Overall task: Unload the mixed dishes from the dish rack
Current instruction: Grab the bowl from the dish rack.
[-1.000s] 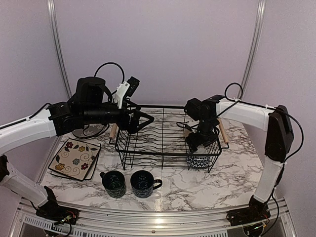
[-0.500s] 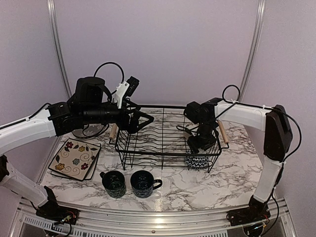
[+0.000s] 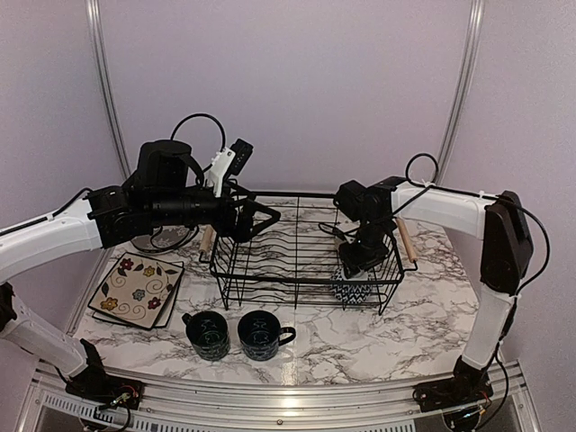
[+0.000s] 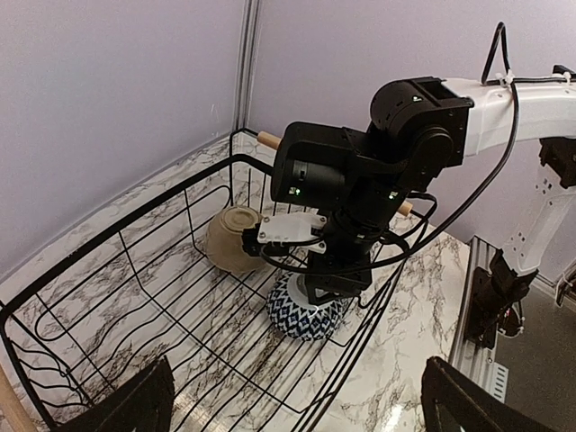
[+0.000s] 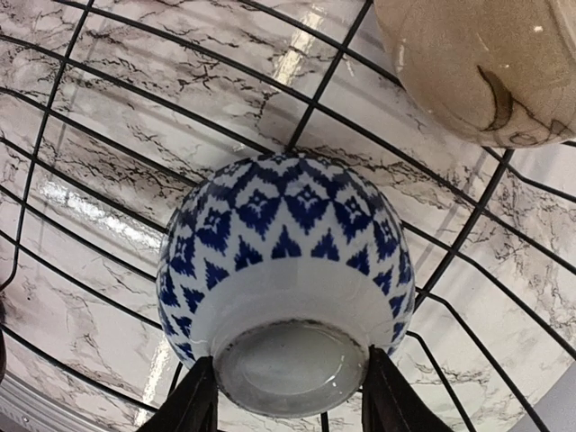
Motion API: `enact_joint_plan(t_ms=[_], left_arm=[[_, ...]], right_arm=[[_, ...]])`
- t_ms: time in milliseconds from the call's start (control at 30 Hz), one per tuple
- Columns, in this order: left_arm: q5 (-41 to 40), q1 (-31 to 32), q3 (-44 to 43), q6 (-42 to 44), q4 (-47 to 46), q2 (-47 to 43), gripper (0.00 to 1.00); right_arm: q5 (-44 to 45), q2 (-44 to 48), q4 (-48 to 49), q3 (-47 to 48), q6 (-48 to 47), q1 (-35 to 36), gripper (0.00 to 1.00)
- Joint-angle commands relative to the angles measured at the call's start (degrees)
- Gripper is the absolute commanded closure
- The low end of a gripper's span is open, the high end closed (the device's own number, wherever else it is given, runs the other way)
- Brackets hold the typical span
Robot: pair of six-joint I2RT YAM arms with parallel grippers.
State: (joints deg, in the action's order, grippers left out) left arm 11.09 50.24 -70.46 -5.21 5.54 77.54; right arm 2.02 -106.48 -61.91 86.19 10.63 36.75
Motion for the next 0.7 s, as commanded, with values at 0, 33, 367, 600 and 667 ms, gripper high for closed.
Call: enact_joint_plan(t_ms=[0, 33, 367, 600, 667], left_arm=[[-2.18, -0.27, -0.87, -1.25, -0.87, -0.61, 0.02], [-2.56, -0.23, -1.01, -1.44, -0.78, -0.55, 0.02], [-8.45, -0.85, -1.38, -6.44, -1.79, -0.09, 0.02], [-8.12, -2.39, -2.59, -11.12, -3.00, 1.79, 0.02], [-7.90, -2.89, -3.02, -12.42, -2.97, 2.60, 0.02]], right_arm=[[-0.11, 1.59, 3.93, 0.80, -0.98, 0.33, 0.57], [-0.23, 1.68, 4.38, 0.55, -1.17, 0.27, 0.57], [-6.59, 4.91, 15.32, -4.03, -0.19, -0.80, 0.58], [-10.83, 7.77, 21.80, -6.09, 0.95, -1.92, 0.60], [-11.66, 8.45, 23.25, -6.57, 1.13, -2.46, 0.60]])
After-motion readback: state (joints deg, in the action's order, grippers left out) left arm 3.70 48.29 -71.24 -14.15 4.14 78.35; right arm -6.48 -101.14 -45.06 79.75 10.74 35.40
